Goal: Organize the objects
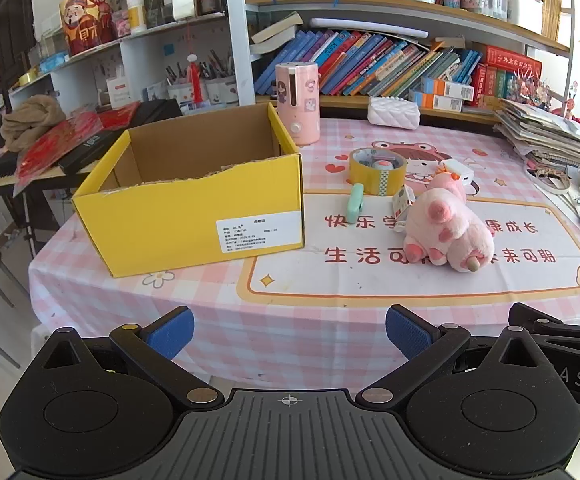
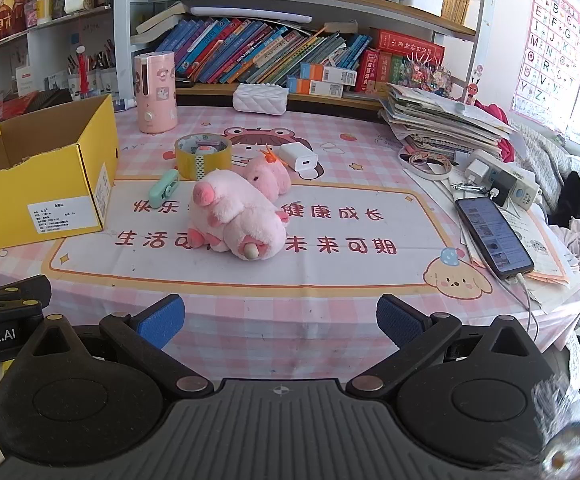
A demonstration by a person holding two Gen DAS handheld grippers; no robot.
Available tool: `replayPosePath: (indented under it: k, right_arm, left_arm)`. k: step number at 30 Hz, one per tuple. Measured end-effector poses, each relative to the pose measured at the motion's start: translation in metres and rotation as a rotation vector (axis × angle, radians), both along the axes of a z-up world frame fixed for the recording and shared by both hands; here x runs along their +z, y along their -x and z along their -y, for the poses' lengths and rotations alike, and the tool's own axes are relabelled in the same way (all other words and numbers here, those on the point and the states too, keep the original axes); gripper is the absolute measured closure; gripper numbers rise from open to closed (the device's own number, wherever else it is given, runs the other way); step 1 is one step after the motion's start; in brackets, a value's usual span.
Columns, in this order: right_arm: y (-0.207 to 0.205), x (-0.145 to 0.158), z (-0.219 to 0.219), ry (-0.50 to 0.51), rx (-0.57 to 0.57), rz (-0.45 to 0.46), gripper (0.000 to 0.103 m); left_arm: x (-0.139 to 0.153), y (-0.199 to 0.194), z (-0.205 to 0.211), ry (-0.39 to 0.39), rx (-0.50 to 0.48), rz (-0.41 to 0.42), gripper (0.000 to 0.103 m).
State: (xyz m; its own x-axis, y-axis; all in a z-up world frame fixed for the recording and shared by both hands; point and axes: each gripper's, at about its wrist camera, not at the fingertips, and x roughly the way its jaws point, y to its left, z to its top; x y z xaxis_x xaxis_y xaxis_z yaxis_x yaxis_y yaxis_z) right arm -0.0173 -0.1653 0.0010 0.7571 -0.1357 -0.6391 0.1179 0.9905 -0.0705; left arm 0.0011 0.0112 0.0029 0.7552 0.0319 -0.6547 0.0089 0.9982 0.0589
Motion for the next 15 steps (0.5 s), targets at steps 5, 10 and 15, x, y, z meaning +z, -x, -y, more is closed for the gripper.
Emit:
replayPosePath:
  k: [5, 10, 15]
  right_arm:
    - [-0.001, 0.0, 0.0005, 0.002, -0.004, 0.001, 0.0]
    - [-0.0015, -0.0001, 0.0006, 0.002, -0.005, 0.001, 0.0]
    - [-0.0031, -0.0002, -0.0009, 0.006, -0.001, 0.002, 0.001]
  left_arm:
    - [0.0, -0.0013, 0.0004, 0.001, -0.004, 0.001, 0.0]
    - [-0.0001, -0.0019, 0.0004, 0.002, -0.005, 0.0, 0.0]
    - [0.0, -0.0018, 0.0006, 0.001, -0.005, 0.0, 0.0]
